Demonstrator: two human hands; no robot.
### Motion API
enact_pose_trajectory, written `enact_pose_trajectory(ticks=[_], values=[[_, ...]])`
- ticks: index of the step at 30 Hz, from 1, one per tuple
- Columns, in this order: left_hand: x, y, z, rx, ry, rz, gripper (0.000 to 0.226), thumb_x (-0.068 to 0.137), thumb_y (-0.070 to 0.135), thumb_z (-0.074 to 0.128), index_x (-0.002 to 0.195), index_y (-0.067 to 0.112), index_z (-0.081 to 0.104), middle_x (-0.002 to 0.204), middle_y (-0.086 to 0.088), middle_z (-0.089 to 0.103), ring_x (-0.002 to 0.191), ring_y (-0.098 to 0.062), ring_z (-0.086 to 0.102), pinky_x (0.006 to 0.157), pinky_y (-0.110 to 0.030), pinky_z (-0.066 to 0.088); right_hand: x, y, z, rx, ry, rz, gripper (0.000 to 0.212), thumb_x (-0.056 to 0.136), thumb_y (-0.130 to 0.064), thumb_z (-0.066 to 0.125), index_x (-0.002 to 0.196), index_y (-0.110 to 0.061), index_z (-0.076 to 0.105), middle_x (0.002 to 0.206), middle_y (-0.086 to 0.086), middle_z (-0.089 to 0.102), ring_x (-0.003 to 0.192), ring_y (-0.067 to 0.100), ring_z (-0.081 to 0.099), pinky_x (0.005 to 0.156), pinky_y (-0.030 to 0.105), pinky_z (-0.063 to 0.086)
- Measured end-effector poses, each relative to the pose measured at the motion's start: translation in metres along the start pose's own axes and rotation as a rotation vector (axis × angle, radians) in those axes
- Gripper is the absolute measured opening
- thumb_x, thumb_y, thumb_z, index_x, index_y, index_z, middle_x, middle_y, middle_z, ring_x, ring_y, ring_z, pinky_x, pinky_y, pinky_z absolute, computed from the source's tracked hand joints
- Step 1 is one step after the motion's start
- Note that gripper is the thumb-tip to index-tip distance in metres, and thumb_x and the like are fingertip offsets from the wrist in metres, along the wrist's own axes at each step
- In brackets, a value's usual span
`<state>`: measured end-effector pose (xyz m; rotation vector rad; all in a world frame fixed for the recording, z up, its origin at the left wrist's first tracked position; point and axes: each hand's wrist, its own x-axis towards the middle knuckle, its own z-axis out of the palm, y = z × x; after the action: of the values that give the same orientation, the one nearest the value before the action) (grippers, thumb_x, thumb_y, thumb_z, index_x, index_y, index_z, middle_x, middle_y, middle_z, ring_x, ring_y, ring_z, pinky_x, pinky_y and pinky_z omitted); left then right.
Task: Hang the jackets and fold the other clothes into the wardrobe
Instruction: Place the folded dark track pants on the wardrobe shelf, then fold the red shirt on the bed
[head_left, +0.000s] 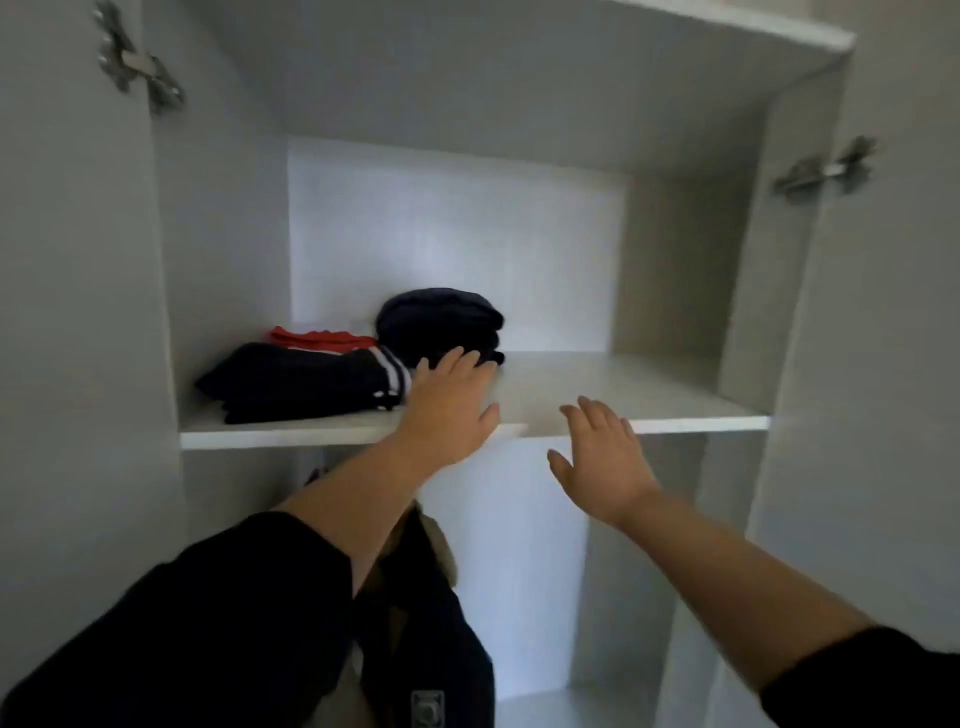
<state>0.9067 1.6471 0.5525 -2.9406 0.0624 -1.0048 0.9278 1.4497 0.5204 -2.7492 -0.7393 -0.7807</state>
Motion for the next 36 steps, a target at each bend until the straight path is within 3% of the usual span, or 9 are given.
enact_pose_trajectory(ticks=[8,10,17,22,28,36], values=[[-0.082,0.318,-0.045,-0.315,0.051,0.495,0.059,0.091,0.039,0.047,0.145,0.019,0.033,0.154,-0.004,0.026,0.142,-0.02,0.02,0.114,-0.045,0.014,-0.284,0.15,-0.164,-0.333,0.02,0.451,0.061,0.095,-0.039,0.043,0.147,-0.014,0.024,0.158,0.008,0.017,0.146,0.023,0.011,0.118,0.042,0.01],[-0.128,0.412,-0.075,-0.404,0.037,0.654,0.061,0.093,0.04,0.045,0.147,0.019,0.029,0.156,-0.005,0.023,0.143,-0.021,0.018,0.114,-0.047,0.014,-0.379,0.17,-0.22,-0.429,0.004,0.625,0.06,0.096,-0.037,0.043,0.147,-0.014,0.023,0.158,0.008,0.015,0.146,0.024,0.008,0.119,0.043,0.007],[-0.28,0.622,-0.162,-0.568,0.1,1.085,0.064,0.095,0.044,0.036,0.15,0.017,0.017,0.157,-0.006,0.015,0.146,-0.023,0.01,0.115,-0.048,0.013,-0.624,0.187,-0.349,-0.615,0.063,1.05,0.061,0.094,-0.033,0.048,0.146,-0.012,0.026,0.157,0.011,0.018,0.145,0.027,0.011,0.118,0.046,0.008],[-0.389,0.738,-0.215,-0.671,0.101,1.297,0.066,0.095,0.046,0.033,0.151,0.018,0.012,0.159,-0.006,0.01,0.146,-0.023,0.006,0.115,-0.049,0.011,-0.774,0.177,-0.407,-0.695,0.087,1.32,0.058,0.093,-0.03,0.049,0.144,-0.01,0.028,0.155,0.011,0.022,0.144,0.027,0.013,0.118,0.047,0.01],[-0.466,0.851,-0.247,-0.752,0.081,1.502,0.066,0.095,0.045,0.035,0.151,0.018,0.012,0.159,-0.006,0.01,0.146,-0.023,0.007,0.115,-0.05,0.012,-0.892,0.19,-0.433,-0.75,0.077,1.543,0.058,0.093,-0.027,0.05,0.145,-0.012,0.027,0.155,0.008,0.022,0.144,0.026,0.013,0.117,0.05,0.009],[-0.572,0.993,-0.263,-0.913,-0.21,1.702,0.065,0.095,0.04,0.043,0.15,0.017,0.018,0.157,-0.008,0.015,0.144,-0.024,0.016,0.114,-0.048,0.02,-1.02,0.208,-0.429,-0.748,0.15,1.885,0.056,0.091,-0.024,0.052,0.141,-0.013,0.031,0.151,0.008,0.027,0.142,0.025,0.018,0.116,0.043,0.008]])
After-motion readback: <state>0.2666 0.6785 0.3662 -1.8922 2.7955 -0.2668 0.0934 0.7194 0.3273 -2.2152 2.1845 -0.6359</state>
